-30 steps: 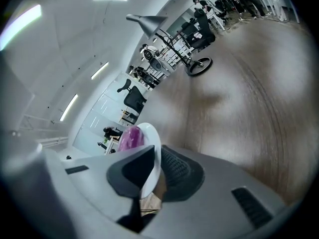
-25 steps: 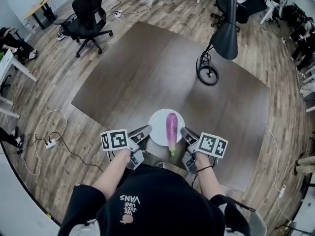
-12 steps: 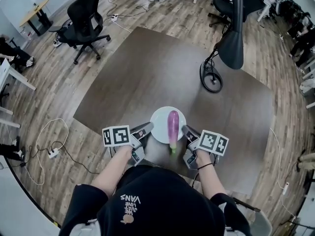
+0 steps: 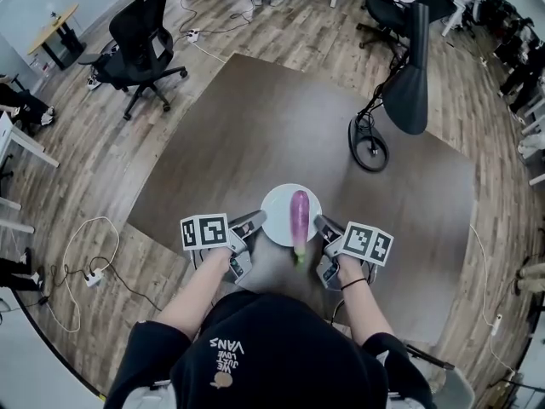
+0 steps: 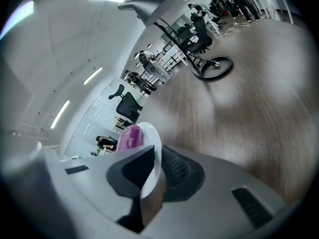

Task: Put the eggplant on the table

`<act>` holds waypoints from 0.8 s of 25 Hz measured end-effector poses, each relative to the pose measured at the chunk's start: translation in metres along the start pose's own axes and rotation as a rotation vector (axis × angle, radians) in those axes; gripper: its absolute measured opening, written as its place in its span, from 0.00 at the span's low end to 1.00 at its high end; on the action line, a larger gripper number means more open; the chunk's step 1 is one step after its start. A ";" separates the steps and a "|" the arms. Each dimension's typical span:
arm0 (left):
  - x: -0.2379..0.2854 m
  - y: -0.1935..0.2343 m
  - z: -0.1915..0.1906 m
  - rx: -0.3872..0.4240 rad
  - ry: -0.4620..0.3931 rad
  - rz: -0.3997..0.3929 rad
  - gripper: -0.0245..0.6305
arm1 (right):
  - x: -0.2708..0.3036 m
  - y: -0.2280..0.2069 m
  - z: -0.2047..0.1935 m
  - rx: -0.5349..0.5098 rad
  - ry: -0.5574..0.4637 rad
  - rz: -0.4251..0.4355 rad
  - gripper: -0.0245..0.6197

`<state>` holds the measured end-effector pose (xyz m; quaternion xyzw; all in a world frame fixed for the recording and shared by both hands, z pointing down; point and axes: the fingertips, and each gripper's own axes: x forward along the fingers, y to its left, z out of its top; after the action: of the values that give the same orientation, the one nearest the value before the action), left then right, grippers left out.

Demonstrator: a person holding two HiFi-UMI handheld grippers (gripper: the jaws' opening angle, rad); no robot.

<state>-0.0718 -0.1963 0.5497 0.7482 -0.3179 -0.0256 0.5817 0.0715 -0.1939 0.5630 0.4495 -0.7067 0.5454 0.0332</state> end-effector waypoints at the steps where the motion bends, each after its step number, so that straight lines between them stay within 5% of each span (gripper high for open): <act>1: 0.003 0.003 0.004 0.007 0.004 0.006 0.07 | 0.004 -0.001 0.002 -0.003 -0.004 -0.007 0.11; 20: 0.066 0.062 0.040 0.016 0.114 0.127 0.08 | 0.065 -0.047 0.034 -0.011 0.019 -0.129 0.11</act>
<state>-0.0629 -0.2716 0.6134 0.7315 -0.3312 0.0562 0.5934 0.0794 -0.2601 0.6193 0.4886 -0.6788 0.5426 0.0776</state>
